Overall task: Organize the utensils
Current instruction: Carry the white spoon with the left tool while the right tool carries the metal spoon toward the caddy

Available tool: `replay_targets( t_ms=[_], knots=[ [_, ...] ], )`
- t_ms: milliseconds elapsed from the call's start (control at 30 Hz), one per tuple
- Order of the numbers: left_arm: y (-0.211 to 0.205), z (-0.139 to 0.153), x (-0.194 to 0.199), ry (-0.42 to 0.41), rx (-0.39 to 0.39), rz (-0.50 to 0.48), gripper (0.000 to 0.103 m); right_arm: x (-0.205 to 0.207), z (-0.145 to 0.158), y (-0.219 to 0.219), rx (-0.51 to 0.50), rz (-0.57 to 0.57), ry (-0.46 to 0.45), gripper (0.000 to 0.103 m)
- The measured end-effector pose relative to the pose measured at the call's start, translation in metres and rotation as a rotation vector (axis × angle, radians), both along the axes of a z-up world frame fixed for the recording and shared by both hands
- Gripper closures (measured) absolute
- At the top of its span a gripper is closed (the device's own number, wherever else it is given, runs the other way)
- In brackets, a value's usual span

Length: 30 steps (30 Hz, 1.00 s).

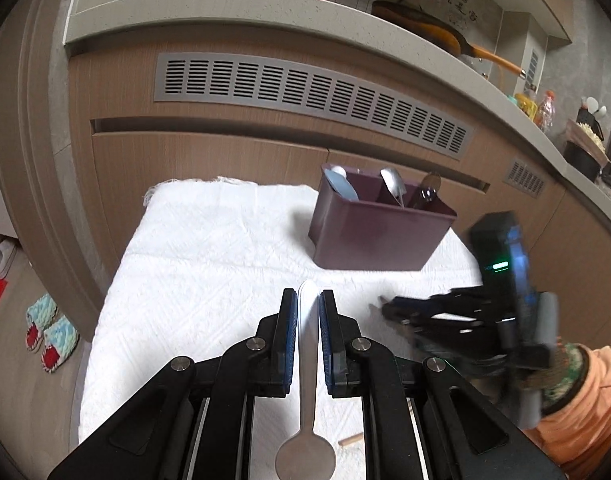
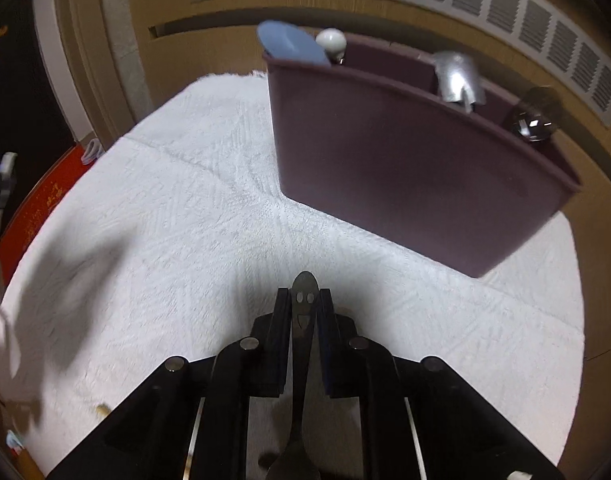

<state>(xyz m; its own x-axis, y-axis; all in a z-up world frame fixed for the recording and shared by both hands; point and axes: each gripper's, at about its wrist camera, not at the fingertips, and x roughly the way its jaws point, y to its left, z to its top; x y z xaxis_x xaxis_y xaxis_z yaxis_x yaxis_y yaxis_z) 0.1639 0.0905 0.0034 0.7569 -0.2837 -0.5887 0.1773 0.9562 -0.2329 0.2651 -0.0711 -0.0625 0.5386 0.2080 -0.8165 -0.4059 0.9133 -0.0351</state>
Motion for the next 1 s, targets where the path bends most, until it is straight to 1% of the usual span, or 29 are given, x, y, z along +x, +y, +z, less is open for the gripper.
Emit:
replay_targets(
  t_ms=[167, 200, 233, 333, 433, 567, 633, 667, 700, 800, 867, 933, 967, 1000],
  knots=[
    [-0.016, 0.001, -0.008, 0.01, 0.003, -0.029, 0.091, -0.04, 0.035, -0.029, 0.091, 0.001, -0.061, 0.092],
    [-0.02, 0.002, -0.011, 0.01, 0.005, -0.036, 0.091, -0.051, 0.042, -0.035, 0.104, 0.001, -0.081, 0.101],
    [-0.026, 0.003, -0.013, 0.011, 0.007, -0.046, 0.091, -0.058, 0.048, -0.039, 0.112, 0.001, -0.097, 0.103],
    [-0.038, 0.009, -0.019, 0.005, 0.011, -0.072, 0.091, -0.087, 0.064, -0.054, 0.14, 0.006, -0.144, 0.103],
    [-0.049, 0.015, -0.025, -0.007, 0.023, -0.085, 0.091, -0.102, 0.069, -0.06, 0.129, 0.013, -0.166, 0.103],
    [-0.055, 0.017, -0.029, -0.005, 0.047, -0.066, 0.091, -0.097, 0.056, -0.076, 0.107, -0.04, -0.123, 0.102],
    [-0.055, 0.015, -0.031, -0.003, 0.055, -0.058, 0.091, -0.086, 0.042, -0.08, 0.088, -0.081, -0.07, 0.091],
    [-0.054, 0.013, -0.032, -0.001, 0.056, -0.056, 0.091, -0.079, 0.033, -0.081, 0.09, -0.106, -0.03, 0.077],
    [-0.053, 0.012, -0.031, 0.001, 0.055, -0.055, 0.091, -0.074, 0.026, -0.081, 0.1, -0.119, 0.0, 0.069],
    [-0.047, 0.005, -0.027, 0.01, 0.047, -0.046, 0.091, -0.055, 0.006, -0.076, 0.125, -0.188, 0.071, 0.068],
    [-0.044, 0.001, -0.024, 0.009, 0.04, -0.043, 0.091, -0.044, -0.002, -0.072, 0.141, -0.246, 0.097, 0.068],
    [-0.039, -0.003, -0.022, 0.007, 0.028, -0.04, 0.091, -0.031, -0.009, -0.066, 0.118, -0.292, 0.106, 0.068],
    [-0.037, -0.004, -0.021, 0.007, 0.023, -0.041, 0.091, -0.027, -0.013, -0.063, 0.103, -0.3, 0.112, 0.068],
    [-0.035, -0.005, -0.02, 0.006, 0.019, -0.042, 0.091, -0.025, -0.014, -0.058, 0.079, -0.302, 0.098, 0.068]
  ],
)
